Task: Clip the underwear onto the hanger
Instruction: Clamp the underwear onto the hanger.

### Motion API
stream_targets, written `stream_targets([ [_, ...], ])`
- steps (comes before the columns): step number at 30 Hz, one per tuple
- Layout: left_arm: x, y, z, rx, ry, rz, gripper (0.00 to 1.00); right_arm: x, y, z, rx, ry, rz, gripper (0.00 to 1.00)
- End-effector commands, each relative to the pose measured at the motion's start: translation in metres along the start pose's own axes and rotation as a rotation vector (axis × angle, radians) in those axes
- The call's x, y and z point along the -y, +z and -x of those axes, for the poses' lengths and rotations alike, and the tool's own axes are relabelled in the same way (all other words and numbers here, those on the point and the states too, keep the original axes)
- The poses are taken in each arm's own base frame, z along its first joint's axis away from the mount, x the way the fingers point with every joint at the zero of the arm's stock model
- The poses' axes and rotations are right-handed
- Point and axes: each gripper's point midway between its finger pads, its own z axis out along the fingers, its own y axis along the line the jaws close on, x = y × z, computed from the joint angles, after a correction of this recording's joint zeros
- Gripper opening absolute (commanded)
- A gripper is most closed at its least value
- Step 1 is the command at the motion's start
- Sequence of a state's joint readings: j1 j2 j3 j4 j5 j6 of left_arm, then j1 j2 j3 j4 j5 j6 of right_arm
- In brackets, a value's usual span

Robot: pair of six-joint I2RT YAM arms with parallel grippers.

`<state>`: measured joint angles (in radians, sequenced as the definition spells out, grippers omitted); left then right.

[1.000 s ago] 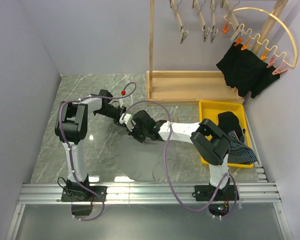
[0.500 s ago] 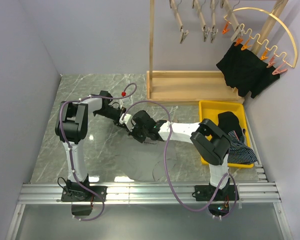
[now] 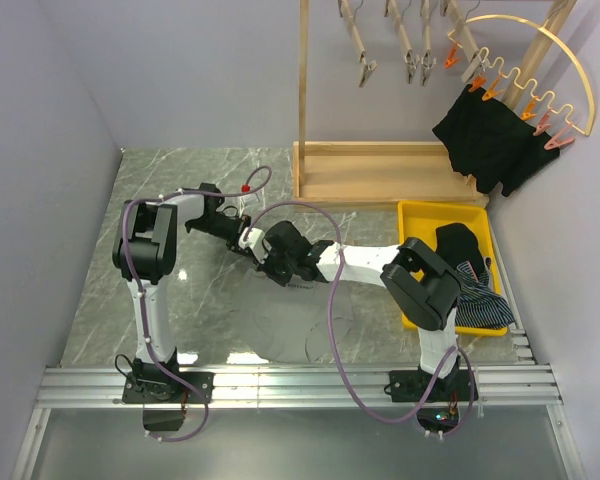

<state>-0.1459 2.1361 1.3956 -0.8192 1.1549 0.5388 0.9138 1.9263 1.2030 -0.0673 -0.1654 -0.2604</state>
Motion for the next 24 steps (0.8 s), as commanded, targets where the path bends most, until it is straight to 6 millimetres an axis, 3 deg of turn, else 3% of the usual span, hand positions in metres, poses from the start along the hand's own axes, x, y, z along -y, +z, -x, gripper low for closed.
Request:
stream_targets([
  [1, -0.015, -0.004, 0.001, -0.021, 0.035, 0.048, 0.0, -0.002, -0.006, 0.013, 0.037, -0.025, 0.0, 0.0],
  [24, -0.016, -0.005, -0.008, -0.056, 0.071, 0.056, 0.0, 0.001, -0.009, 0.023, 0.051, -0.032, -0.009, 0.0],
])
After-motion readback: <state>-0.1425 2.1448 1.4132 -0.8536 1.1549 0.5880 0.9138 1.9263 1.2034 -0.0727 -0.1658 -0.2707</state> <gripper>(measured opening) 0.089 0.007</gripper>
